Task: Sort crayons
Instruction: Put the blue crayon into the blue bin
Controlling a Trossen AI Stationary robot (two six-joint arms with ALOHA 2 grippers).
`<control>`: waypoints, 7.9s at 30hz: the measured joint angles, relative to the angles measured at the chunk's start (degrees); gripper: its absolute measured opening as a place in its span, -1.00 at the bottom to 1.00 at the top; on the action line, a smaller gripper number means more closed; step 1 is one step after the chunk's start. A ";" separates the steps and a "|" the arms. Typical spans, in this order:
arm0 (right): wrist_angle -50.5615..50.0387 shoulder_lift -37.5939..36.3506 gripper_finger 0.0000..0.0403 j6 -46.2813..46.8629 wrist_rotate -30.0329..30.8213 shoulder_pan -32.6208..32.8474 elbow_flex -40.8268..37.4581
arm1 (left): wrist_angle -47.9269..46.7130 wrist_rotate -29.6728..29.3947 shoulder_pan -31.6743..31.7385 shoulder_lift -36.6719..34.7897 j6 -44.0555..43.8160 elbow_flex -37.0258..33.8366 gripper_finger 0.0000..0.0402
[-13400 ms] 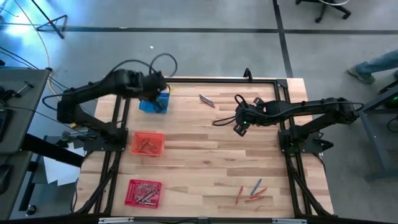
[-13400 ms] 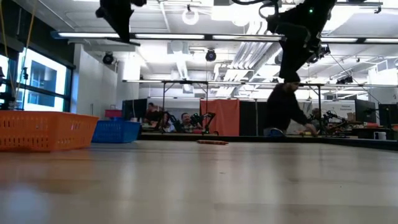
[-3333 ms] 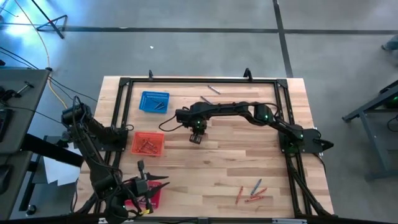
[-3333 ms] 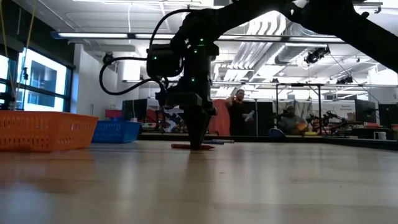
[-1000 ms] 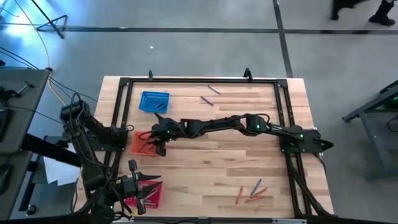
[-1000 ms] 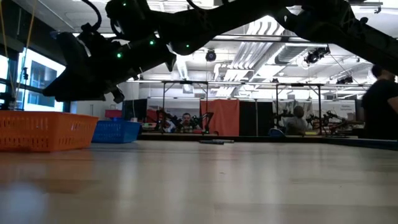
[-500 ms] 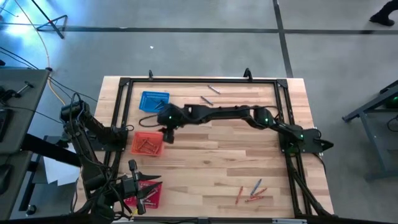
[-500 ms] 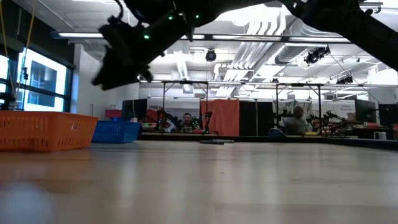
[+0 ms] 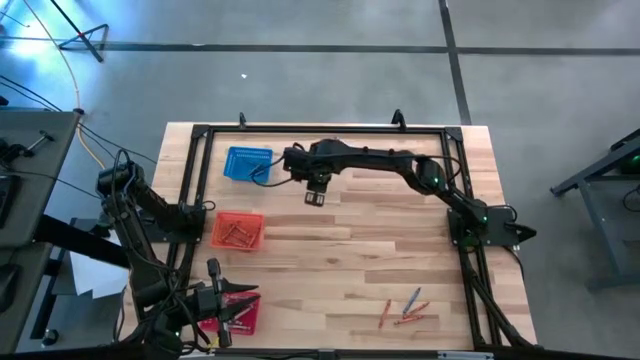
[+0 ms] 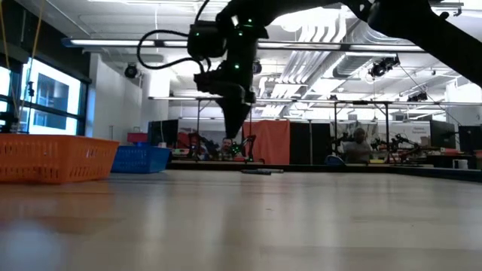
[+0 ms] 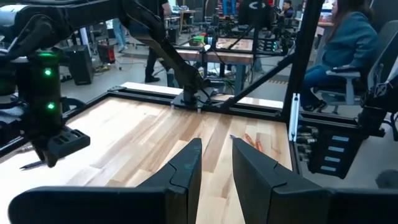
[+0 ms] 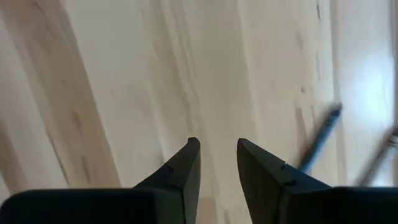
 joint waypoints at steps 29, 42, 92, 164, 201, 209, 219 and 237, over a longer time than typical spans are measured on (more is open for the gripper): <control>44.04 -28.77 -0.52 3.38 -4.58 -11.79 -53.32 | -0.21 -1.54 2.94 0.02 7.74 0.00 -0.62; 40.34 -18.64 -0.52 3.77 -15.11 -18.56 -42.71 | -4.70 -4.64 5.99 -1.37 14.13 0.00 -0.62; 18.76 -3.17 -0.53 -4.58 -15.77 -19.27 -27.37 | -8.52 -4.57 7.23 -1.36 8.98 0.00 -0.62; 73.71 -63.55 -1.00 20.76 6.48 21.47 -82.42 | 15.04 24.73 37.37 -1.29 24.05 -8.87 -0.61; 75.51 -63.51 -0.99 13.92 30.83 27.37 -82.38 | 34.10 35.23 49.39 -1.16 31.71 -8.85 -0.19; 76.39 -63.51 -1.00 13.73 33.56 27.98 -82.38 | 37.18 38.40 51.10 -1.05 30.53 -8.85 -0.19; 79.53 -63.51 -1.00 12.62 31.88 27.92 -82.36 | 38.65 40.65 51.04 -1.04 30.46 -8.85 -0.19; 83.33 -63.49 -1.00 10.28 23.20 27.89 -82.34 | 43.08 47.69 51.10 -1.01 31.57 -8.85 -0.19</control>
